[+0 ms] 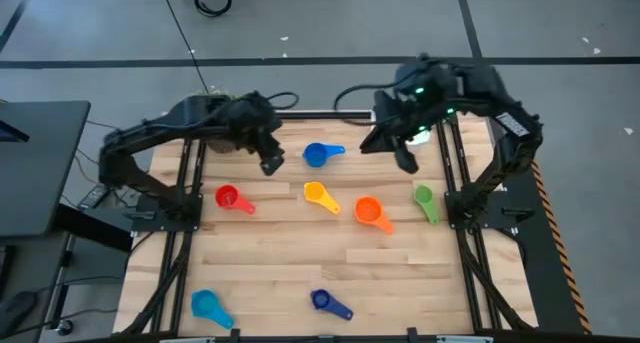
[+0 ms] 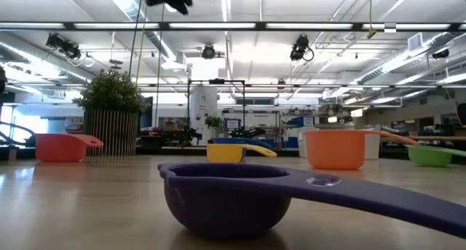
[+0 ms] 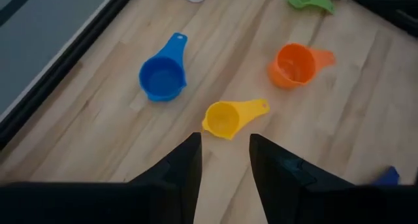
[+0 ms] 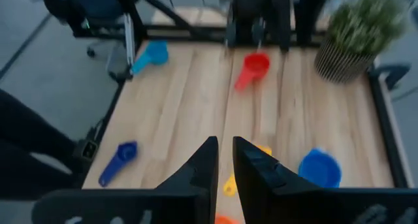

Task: Nest measuring cups in basket
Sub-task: Stack the blue measuring cup on top of the orange measuring cup

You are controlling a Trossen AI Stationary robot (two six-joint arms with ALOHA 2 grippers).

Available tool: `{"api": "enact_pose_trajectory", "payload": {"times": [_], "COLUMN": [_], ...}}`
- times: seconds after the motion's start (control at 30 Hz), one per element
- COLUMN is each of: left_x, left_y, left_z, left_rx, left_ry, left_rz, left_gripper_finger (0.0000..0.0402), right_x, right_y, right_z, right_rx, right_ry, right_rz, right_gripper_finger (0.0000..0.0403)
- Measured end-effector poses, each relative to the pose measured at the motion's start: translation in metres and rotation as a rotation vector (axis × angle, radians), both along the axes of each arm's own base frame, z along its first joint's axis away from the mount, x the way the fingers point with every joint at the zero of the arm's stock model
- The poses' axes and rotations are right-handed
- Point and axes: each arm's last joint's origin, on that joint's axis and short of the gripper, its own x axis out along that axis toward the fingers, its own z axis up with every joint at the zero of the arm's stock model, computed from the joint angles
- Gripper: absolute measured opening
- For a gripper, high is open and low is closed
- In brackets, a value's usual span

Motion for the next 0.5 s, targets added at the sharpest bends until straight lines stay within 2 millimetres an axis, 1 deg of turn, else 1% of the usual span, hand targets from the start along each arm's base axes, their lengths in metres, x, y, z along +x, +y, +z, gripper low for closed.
{"api": "enact_pose_trajectory", "payload": {"times": [0.13,0.3,0.5], "left_x": [0.025,0.05,0.081], "left_y": [0.018,0.036,0.049], "left_z": [-0.021,-0.047,-0.08], "left_rx": [-0.031,-0.063,-0.076], "left_ry": [0.038,0.082,0.114], "left_rz": [0.008,0.06,0.075], "left_gripper_finger": [0.0135,0.0135,0.0135], "right_x": [-0.013,-0.032,-0.049], "right_y": [0.003,0.004,0.007], "right_z": [0.007,0.013,0.02], "right_rx": [-0.027,-0.05,-0.055], "right_ry": [-0.042,-0.048,-0.079], "right_rz": [-0.019,-0.057,-0.054], "right_gripper_finger": [0.0052,0.0052,0.0051]}}
